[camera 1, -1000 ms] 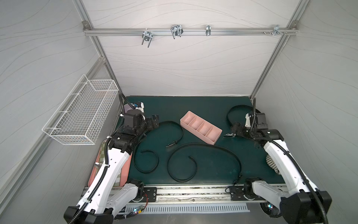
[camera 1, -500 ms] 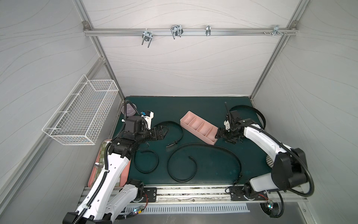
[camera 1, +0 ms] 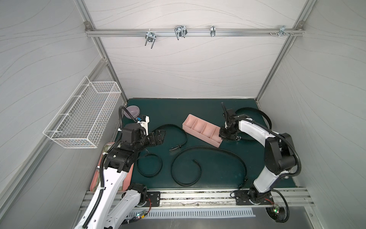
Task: Place the belts into the storage roll
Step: Pick up the container from the center of the board, then place the container at the center of the board.
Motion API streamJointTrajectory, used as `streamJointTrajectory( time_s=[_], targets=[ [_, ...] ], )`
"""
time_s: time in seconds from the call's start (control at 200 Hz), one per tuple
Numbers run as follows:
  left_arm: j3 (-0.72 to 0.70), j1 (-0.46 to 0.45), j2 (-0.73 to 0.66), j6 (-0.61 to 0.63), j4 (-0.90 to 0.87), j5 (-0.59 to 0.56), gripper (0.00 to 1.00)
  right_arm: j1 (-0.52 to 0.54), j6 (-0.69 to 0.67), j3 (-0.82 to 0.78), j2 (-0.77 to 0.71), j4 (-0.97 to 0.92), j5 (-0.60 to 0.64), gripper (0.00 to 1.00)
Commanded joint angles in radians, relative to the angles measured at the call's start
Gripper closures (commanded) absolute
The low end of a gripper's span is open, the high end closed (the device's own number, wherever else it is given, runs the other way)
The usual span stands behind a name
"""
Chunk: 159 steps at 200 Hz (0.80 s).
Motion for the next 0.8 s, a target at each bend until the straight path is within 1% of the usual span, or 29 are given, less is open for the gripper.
streamJointTrajectory(
  time_s=[0.0, 0.195, 0.23, 0.44, 0.58, 0.645, 0.79],
  targets=[
    [0.004, -0.003, -0.017, -0.012, 0.026, -0.038, 0.03, 0.001, -0.069, 0.075, 0.039, -0.053, 0.053, 1.0],
    [-0.005, -0.003, 0.008, -0.001, 0.012, -0.043, 0.03, -0.029, -0.202, 0.259, 0.128, -0.049, 0.083, 1.0],
    [-0.009, -0.003, 0.012, 0.0, 0.015, -0.041, 0.03, -0.036, -0.21, 0.295, 0.151, -0.053, 0.088, 1.0],
    [-0.009, -0.003, 0.054, 0.007, 0.015, -0.042, 0.04, -0.067, -0.225, 0.547, 0.347, -0.054, 0.017, 1.0],
    [-0.009, -0.003, 0.08, 0.007, 0.014, -0.028, 0.04, -0.07, -0.239, 0.768, 0.488, -0.092, -0.044, 1.0],
    [-0.013, -0.003, 0.09, 0.004, 0.016, -0.015, 0.04, -0.074, -0.251, 0.897, 0.562, -0.138, -0.08, 1.0],
    [-0.008, -0.002, 0.117, 0.009, 0.007, -0.006, 0.04, -0.081, -0.289, 1.129, 0.702, -0.235, -0.096, 1.0]
  ],
)
